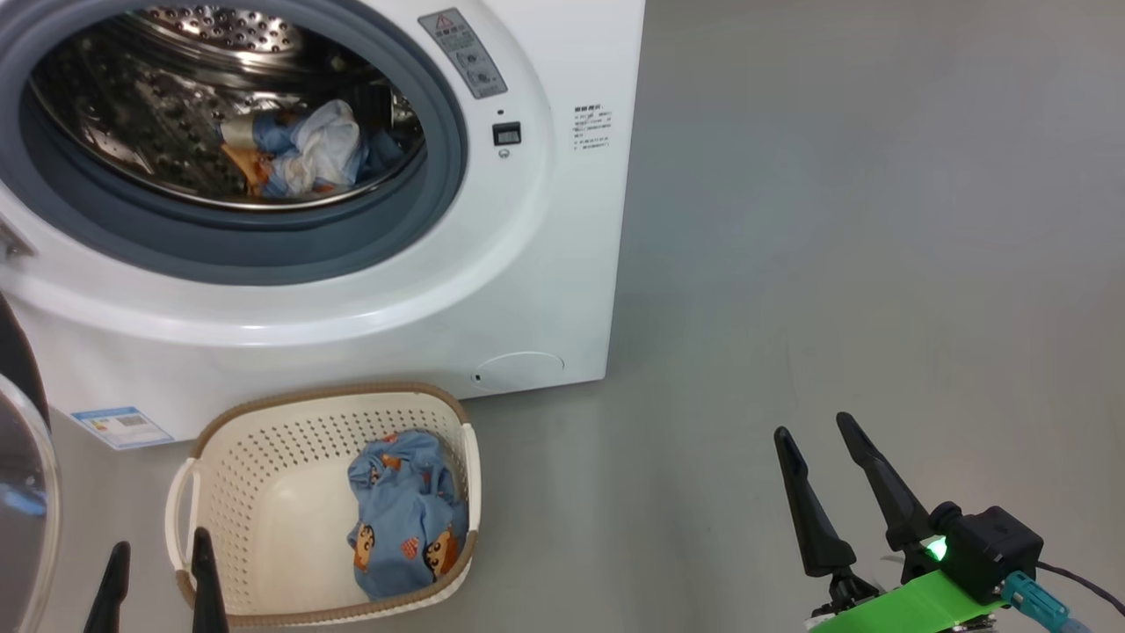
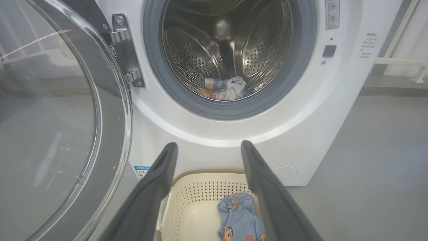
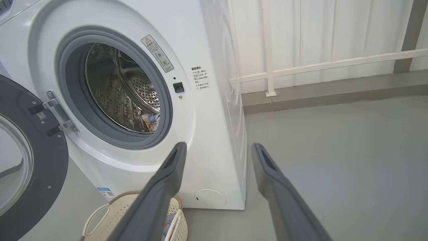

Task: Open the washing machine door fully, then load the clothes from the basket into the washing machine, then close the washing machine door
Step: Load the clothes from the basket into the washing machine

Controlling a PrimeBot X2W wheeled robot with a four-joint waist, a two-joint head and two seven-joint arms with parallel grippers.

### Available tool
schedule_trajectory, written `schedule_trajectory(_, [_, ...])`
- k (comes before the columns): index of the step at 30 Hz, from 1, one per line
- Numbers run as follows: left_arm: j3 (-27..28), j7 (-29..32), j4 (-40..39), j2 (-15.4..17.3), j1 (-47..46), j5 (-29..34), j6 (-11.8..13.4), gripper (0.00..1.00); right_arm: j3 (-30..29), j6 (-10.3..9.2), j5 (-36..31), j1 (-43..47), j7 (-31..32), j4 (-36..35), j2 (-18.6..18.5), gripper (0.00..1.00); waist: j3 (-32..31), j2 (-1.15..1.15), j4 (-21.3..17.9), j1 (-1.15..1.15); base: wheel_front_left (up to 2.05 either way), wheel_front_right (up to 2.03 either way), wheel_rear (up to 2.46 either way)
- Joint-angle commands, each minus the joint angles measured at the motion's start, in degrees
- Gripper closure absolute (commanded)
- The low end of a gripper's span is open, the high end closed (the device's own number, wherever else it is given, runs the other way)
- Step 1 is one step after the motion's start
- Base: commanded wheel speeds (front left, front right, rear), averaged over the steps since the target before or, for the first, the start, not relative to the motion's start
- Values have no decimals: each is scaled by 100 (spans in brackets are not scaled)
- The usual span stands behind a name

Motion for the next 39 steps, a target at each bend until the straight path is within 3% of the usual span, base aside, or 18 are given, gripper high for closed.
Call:
schedule_trajectory(1, [208,-12,-53,90,-340,34,-20,0,143,8,-80,-64,-27,-176,10,0,103,0,-10,0,0,0,0])
schedule_trajectory(17, [283,185,643,362,-2092,-293,-285,0,204,8,-76,-474,-27,-366,10,0,1189,0,-207,0,0,0,0])
schedule_trajectory(29, [148,317,2109,693,-3839,-452,-744,0,277,8,-47,-984,-27,-591,10,0,2556,0,-372,0,0,0,0])
schedule_trajectory(33, [68,338,2568,674,-4217,-468,-809,0,268,8,-49,-1107,-27,-641,10,0,2885,0,-419,0,0,0,0])
schedule_trajectory(39, [-121,382,3734,658,-4923,-549,-1143,0,228,8,-59,-1271,-27,-764,10,0,3418,0,-462,0,0,0,0])
